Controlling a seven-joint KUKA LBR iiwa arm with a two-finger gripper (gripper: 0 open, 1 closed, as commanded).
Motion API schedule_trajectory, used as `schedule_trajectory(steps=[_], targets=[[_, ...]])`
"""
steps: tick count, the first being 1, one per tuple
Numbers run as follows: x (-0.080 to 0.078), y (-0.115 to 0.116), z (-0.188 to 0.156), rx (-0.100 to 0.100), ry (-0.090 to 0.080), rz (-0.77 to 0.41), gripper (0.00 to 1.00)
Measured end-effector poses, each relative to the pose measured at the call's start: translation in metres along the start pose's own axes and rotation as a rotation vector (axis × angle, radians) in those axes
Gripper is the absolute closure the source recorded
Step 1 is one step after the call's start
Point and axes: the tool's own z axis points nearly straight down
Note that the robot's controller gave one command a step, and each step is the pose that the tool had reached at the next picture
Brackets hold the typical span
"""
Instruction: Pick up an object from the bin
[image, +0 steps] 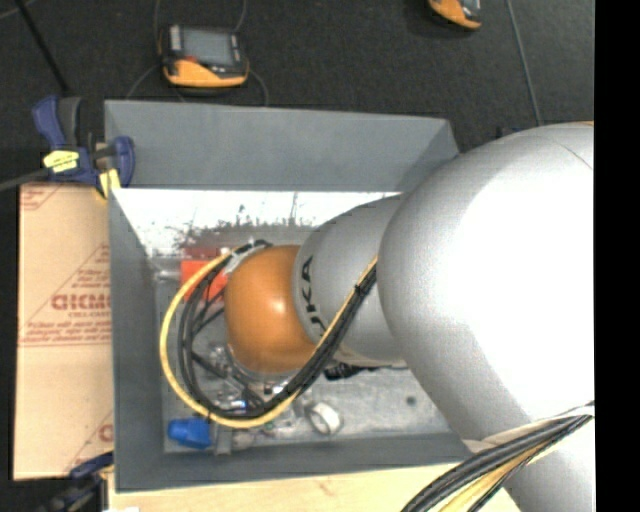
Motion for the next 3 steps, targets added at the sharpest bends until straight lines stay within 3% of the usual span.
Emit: schedule_trajectory(steps=[1, 2, 3], targets=[[0.009, 0.022, 0.000, 0.000, -0.003, -0.052, 0.00], [0.009, 0.045, -0.002, -0.001, -0.016, -0.260, 0.00], [0.012, 0.045, 0.000, 0.000, -0.002, -0.256, 1.00]])
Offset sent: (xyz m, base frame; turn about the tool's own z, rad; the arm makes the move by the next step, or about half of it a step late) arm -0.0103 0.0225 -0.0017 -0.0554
